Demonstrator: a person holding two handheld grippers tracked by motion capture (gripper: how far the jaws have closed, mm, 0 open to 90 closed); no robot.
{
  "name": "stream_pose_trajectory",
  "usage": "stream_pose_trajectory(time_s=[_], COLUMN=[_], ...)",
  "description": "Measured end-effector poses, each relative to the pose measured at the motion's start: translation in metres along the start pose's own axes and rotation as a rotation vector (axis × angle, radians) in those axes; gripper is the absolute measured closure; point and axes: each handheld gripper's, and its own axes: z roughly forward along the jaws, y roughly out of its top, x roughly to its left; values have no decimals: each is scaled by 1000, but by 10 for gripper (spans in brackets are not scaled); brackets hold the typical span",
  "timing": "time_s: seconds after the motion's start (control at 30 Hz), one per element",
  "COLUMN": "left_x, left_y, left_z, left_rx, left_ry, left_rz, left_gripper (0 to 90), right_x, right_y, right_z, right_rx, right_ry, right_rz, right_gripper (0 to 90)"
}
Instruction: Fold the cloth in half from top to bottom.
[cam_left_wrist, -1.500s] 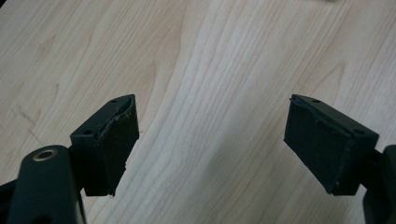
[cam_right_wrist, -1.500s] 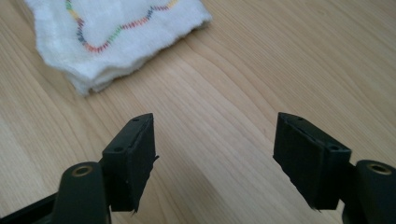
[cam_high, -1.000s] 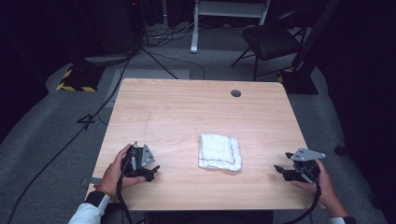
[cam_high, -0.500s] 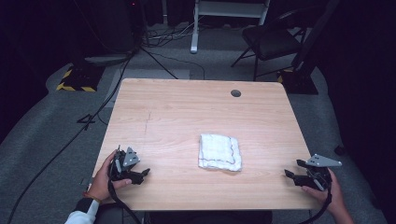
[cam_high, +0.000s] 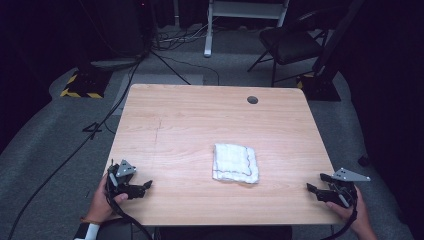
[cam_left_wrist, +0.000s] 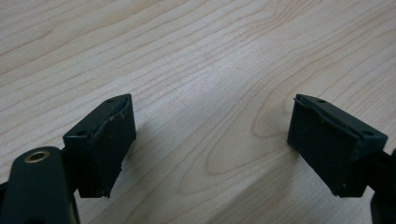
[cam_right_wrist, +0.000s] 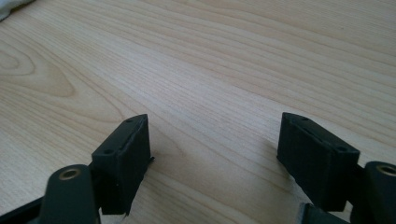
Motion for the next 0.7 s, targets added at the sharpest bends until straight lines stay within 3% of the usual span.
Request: stream_pose_trajectory(time_s=[0.7], left_x=[0], left_y=[1], left_z=[1], left_rx=[2], left_ry=[-4], left_rz=[1], left_gripper=[148], right_x=[0], right_y=[1], right_z=[1], right_rx=[0], right_ry=[-6], right_rz=[4], right_gripper=[253])
